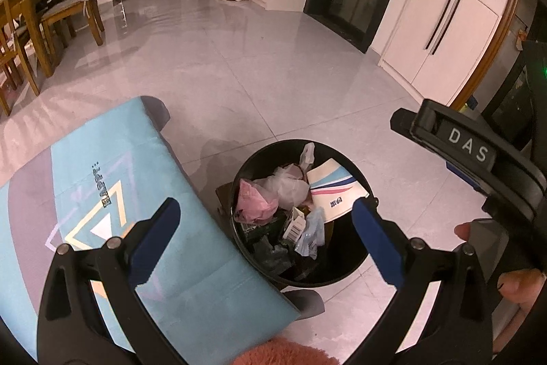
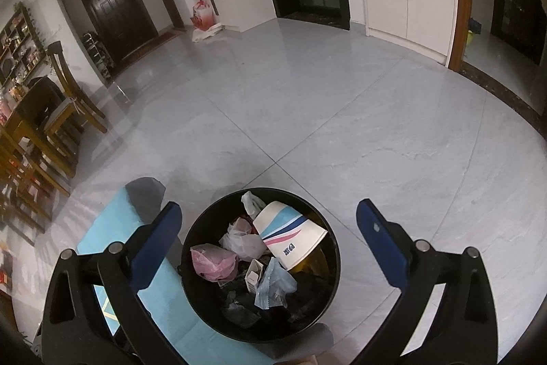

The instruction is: Collect trash

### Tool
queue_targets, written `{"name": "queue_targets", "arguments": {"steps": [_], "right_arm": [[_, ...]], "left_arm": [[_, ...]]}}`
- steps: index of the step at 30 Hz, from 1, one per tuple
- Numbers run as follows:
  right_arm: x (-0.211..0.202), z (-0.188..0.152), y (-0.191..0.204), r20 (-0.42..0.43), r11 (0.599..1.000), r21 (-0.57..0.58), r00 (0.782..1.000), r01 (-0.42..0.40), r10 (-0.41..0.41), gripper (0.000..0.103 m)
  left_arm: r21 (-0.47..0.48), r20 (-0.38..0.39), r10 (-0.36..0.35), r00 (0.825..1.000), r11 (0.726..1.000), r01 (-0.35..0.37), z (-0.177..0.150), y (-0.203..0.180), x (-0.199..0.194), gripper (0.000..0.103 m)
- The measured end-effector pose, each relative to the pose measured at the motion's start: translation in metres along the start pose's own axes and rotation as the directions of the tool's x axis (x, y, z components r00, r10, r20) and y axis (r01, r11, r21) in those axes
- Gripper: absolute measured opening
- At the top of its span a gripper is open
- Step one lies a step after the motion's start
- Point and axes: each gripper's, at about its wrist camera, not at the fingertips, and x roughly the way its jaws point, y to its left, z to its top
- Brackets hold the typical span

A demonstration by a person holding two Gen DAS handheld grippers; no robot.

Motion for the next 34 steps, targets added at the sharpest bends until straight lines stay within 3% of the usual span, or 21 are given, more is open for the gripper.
{"name": "queue_targets", "arguments": {"steps": [8,19,34], "right_arm": [[0.0019,-0.0013,0.0048,-0.006,1.0,-0.021,1.0,0.008,-0.008,0.1],[0.0033,-0.0013,0.0051,-0.007,0.999,-0.027,0.999,0.031,-0.031,0.1],[0.0056,0.0012,0.0014,-0.009,0.997,-0.022,0.998,0.069,-0.07,0.1]], "left_arm": [[-0.023,-0.003,0.02,1.0,1.0,-0.02,-0.0024,0.0069,0.0018,0.1],[0.024,0.016,0.06,0.998,0.998,-0.061,-0.0064,0.0029,0.002,0.1],[0.032,0.026,0.037,0.999,0.999,-0.038,-0.0082,-0.0025,-0.0026,0.1]]}}
